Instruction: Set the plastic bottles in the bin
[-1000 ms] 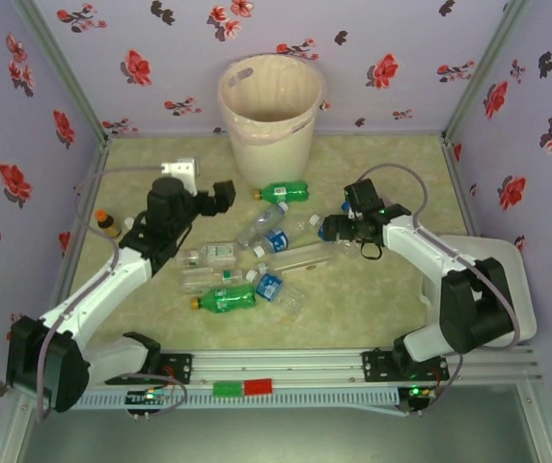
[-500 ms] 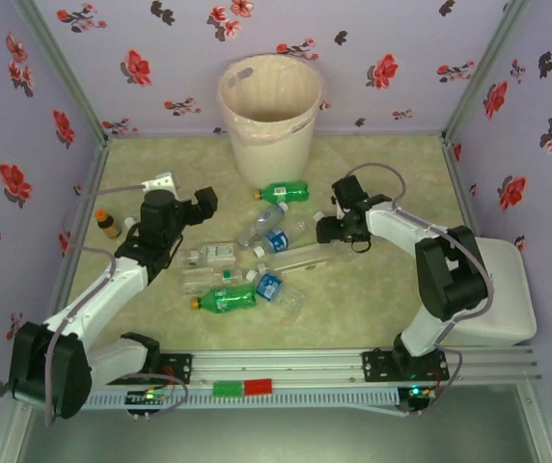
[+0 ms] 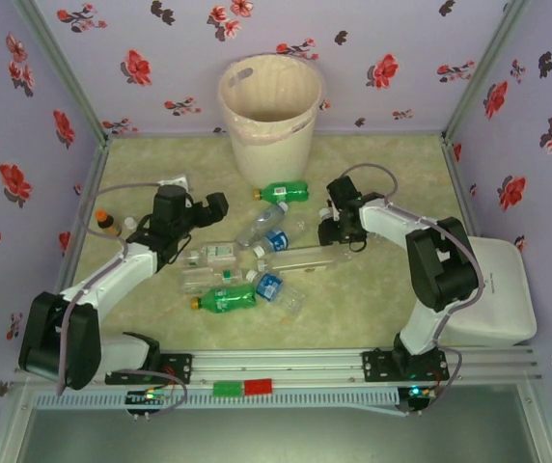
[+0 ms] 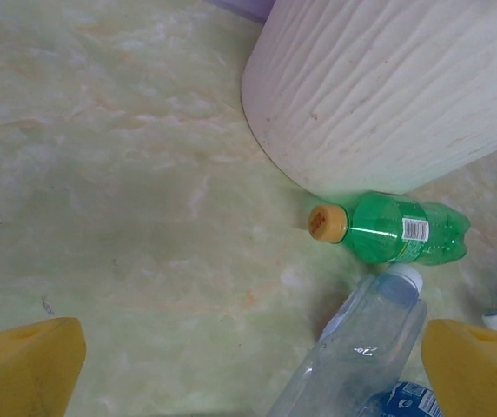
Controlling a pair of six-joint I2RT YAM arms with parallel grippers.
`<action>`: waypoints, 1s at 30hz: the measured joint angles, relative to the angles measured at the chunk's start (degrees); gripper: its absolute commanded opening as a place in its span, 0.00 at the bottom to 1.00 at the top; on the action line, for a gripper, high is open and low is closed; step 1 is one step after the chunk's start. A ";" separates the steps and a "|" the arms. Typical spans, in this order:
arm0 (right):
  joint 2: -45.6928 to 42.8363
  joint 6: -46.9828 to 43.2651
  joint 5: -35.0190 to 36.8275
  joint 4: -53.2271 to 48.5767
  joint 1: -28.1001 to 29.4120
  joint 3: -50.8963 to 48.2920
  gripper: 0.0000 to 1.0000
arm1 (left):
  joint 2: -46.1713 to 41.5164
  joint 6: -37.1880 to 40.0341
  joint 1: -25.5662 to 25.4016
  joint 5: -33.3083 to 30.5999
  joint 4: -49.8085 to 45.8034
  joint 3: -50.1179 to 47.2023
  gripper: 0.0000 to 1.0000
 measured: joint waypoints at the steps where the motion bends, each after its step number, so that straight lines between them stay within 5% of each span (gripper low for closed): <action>1: 0.00 0.00 0.15 -0.02 0.09 0.15 0.55 | 0.07 0.00 0.00 0.02 -0.11 0.02 0.99; 10: -1.07 -0.11 -0.98 -0.11 0.26 0.50 0.47 | 0.09 0.02 0.00 0.44 -0.15 0.44 0.99; 22: -15.85 2.75 -8.92 -0.66 0.26 7.30 0.47 | -2.19 -1.51 2.49 -0.22 2.23 -3.19 1.00; 30: -17.97 10.45 -15.87 10.78 0.31 15.85 0.47 | -7.13 -3.21 6.34 -0.68 2.47 -7.04 1.00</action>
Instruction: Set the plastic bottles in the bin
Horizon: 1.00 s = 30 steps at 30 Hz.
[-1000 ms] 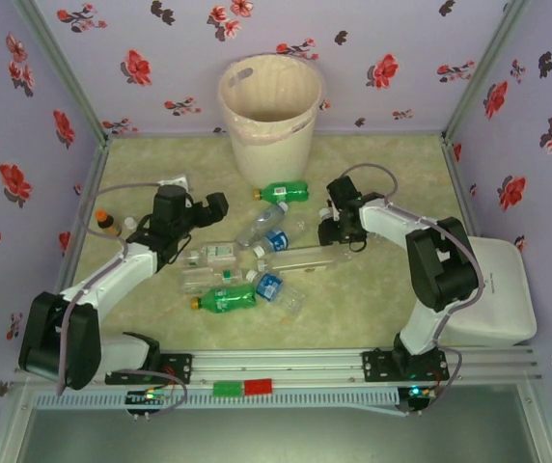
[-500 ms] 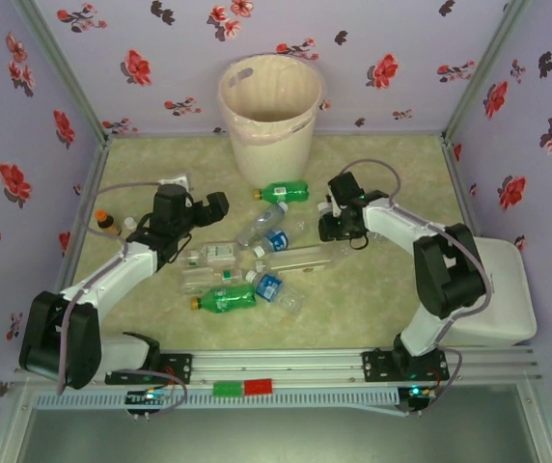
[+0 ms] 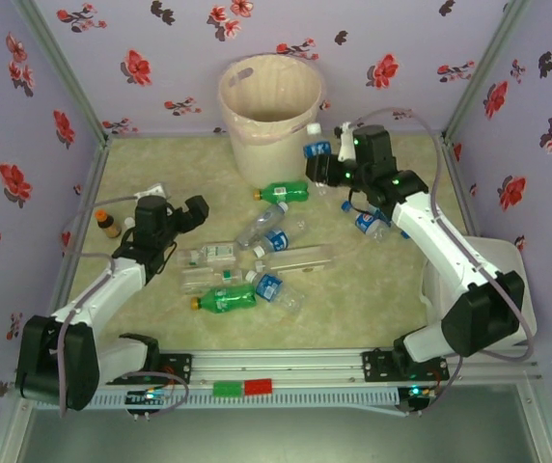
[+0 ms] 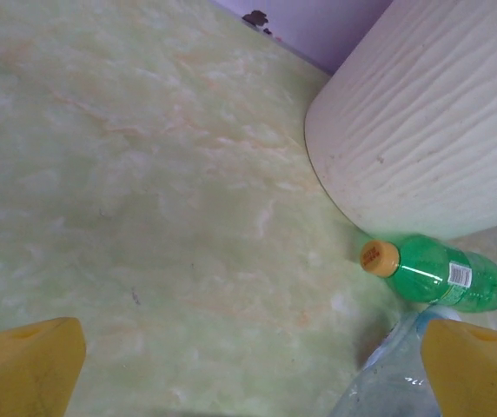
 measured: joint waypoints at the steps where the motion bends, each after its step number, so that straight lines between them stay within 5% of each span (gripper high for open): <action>1: 0.33 1.09 -0.39 1.99 0.04 1.16 0.47 | -0.31 0.00 0.00 0.02 -0.02 0.00 0.99; 11: 13.94 11.10 -1.16 24.96 0.15 13.42 0.47 | -2.80 -0.63 -0.02 1.14 -1.33 -0.72 1.00; 21: 31.01 16.06 -1.18 34.91 0.74 26.75 0.49 | -4.15 -1.05 -0.02 2.34 -3.23 -1.99 0.99; 30: 35.76 16.33 -0.94 35.12 2.10 32.41 0.75 | -6.27 -1.03 -0.02 2.62 -5.31 -1.99 1.00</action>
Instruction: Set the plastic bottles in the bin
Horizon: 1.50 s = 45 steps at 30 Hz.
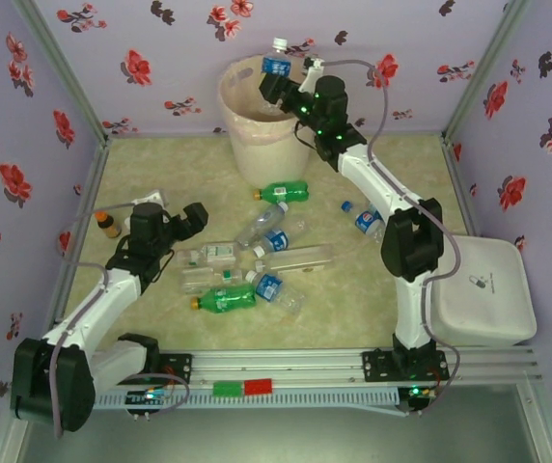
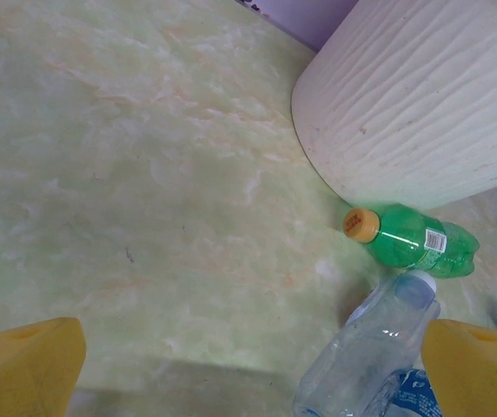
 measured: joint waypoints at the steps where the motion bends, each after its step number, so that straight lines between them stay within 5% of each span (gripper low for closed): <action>1: 0.17 0.07 0.04 -0.04 0.00 0.09 0.76 | -0.15 0.00 0.00 0.00 -0.17 0.00 0.99; 6: 0.66 -0.76 0.48 -2.10 0.07 2.23 0.84 | -0.66 0.00 0.00 0.02 -0.37 0.00 1.00; 19: -0.35 -3.69 1.03 -5.11 0.59 3.80 0.86 | -2.93 -0.02 0.00 0.02 -2.36 0.00 1.00; 25: -10.40 -6.21 1.84 -7.52 1.70 -8.46 1.00 | -4.31 -0.24 0.00 0.35 -4.68 0.00 1.00; 34: -31.01 -11.50 7.04 -14.36 3.76 -30.36 1.00 | -6.12 -6.03 -1.31 1.53 -12.39 0.00 0.99; 45: -45.68 -13.29 16.24 -26.29 6.73 -54.40 1.00 | -9.68 -21.92 -11.58 -2.23 -21.90 -1.84 1.00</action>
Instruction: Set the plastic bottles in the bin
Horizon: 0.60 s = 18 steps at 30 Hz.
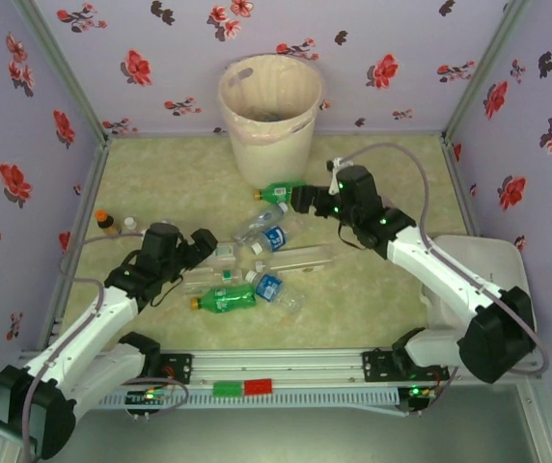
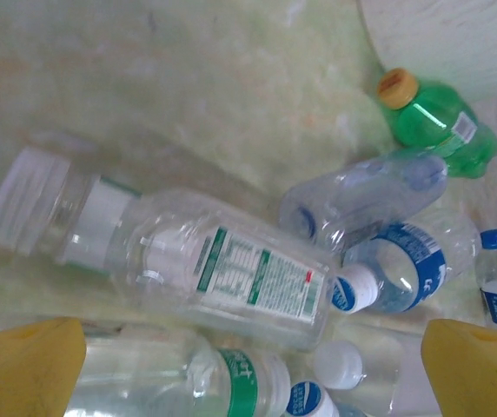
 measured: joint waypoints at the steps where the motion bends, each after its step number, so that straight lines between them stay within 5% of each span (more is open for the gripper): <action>1: -0.98 0.04 0.26 -0.13 0.00 -1.95 1.00 | -0.28 -1.38 -0.63 -0.72 -0.52 -0.46 1.00; 13: -7.96 0.22 5.95 -1.55 0.07 -10.10 1.00 | 3.67 -15.26 -4.50 -8.46 2.49 -1.66 1.00; 18: -8.37 -0.11 6.40 -1.05 0.07 -10.40 1.00 | 7.26 -19.85 -6.88 -12.15 -7.19 4.33 0.99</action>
